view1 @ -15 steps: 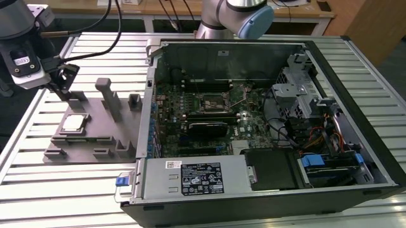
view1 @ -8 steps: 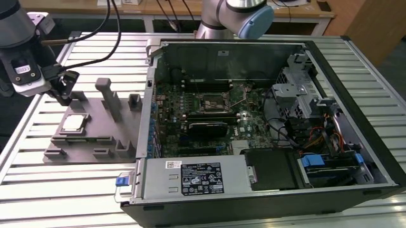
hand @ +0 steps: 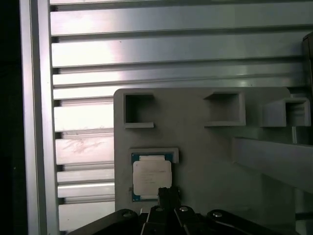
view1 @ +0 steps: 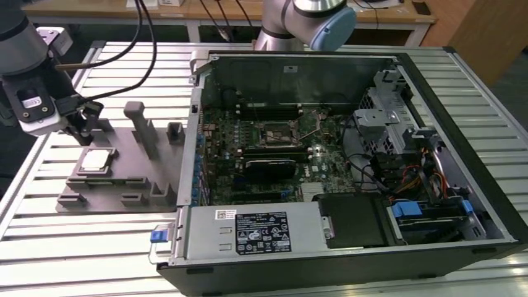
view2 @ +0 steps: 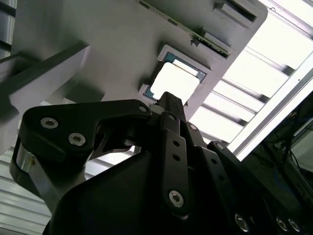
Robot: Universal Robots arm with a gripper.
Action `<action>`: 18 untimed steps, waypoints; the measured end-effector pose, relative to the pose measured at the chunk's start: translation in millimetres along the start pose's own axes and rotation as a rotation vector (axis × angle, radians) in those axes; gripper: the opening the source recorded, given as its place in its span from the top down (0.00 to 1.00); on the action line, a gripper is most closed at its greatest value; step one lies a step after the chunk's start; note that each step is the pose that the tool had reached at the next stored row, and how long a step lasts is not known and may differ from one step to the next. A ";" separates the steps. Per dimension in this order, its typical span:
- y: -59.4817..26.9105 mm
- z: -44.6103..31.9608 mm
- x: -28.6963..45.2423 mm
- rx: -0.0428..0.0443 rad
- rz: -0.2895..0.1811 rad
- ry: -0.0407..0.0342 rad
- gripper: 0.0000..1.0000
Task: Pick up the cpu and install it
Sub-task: 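Pick up the cpu and move it towards the insertion slot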
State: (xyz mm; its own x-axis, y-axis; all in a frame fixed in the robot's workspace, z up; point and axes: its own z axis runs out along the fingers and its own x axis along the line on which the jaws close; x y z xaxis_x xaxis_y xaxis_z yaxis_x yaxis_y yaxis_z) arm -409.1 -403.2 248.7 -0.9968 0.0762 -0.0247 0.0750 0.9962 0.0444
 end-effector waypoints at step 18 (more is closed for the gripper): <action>-3.7 31.9 5.8 0.0001 0.000 0.0001 0.89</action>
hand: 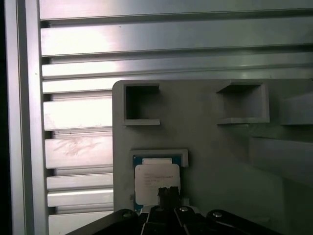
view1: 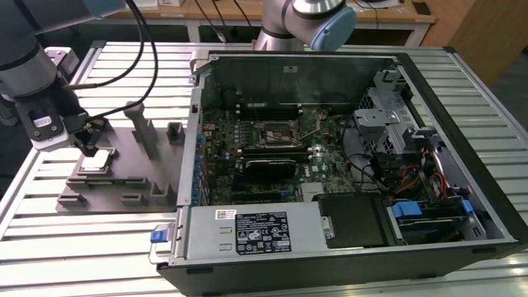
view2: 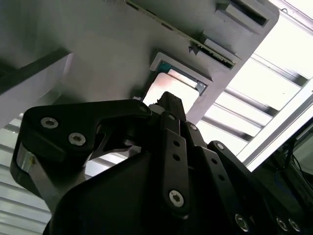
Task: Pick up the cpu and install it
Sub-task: 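Pick up the cpu and move it towards the insertion slot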
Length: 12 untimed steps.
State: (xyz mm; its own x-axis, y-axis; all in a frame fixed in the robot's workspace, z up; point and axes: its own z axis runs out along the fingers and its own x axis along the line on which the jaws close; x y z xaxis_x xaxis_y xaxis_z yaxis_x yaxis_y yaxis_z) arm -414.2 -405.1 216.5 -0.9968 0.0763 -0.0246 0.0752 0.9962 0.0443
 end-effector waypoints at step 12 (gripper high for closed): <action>2.6 16.8 3.8 -0.0001 0.000 0.0000 0.89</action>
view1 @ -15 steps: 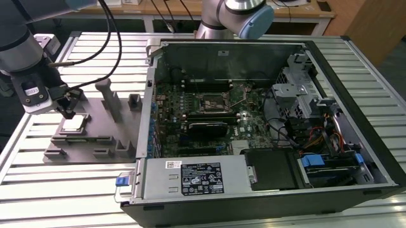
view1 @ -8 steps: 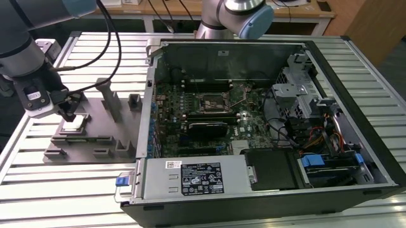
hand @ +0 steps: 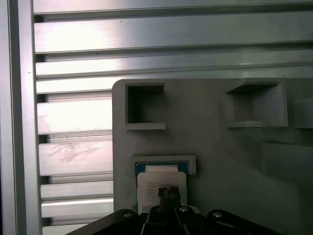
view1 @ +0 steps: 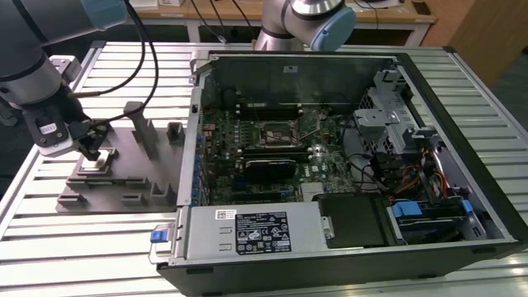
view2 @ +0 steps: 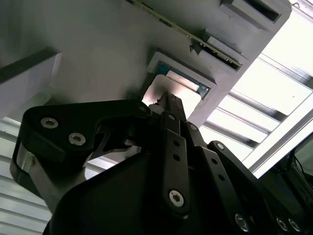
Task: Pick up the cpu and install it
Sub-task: 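Pick up the cpu and move it towards the insertion slot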
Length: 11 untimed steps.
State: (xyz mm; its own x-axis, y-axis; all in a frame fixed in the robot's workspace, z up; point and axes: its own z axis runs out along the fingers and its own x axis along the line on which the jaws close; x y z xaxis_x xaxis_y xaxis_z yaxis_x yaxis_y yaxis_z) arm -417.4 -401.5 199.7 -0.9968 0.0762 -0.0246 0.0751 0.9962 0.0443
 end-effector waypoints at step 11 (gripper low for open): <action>0.5 2.1 1.1 0.0000 0.000 0.0001 0.83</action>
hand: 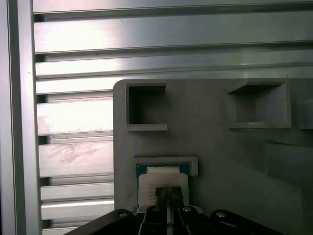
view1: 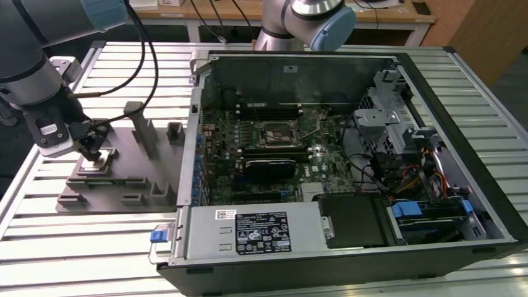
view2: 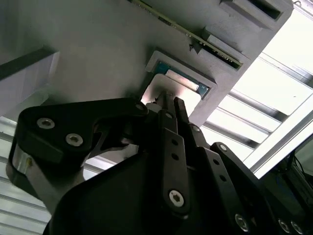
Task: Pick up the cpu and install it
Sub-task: 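Pick up the cpu and move it towards the insertion slot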
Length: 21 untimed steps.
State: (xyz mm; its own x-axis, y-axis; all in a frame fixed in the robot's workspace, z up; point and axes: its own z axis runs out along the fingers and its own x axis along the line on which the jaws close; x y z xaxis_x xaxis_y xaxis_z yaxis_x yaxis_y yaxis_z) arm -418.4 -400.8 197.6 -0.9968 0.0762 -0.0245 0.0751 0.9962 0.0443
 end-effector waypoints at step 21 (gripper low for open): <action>-0.3 4.5 1.7 -0.0025 0.000 -0.0001 0.35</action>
State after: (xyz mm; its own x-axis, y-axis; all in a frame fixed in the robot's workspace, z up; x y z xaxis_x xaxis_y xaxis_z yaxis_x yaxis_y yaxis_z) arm -420.0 -400.8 193.1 -0.9968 0.0762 -0.0246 0.0750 0.9961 0.0469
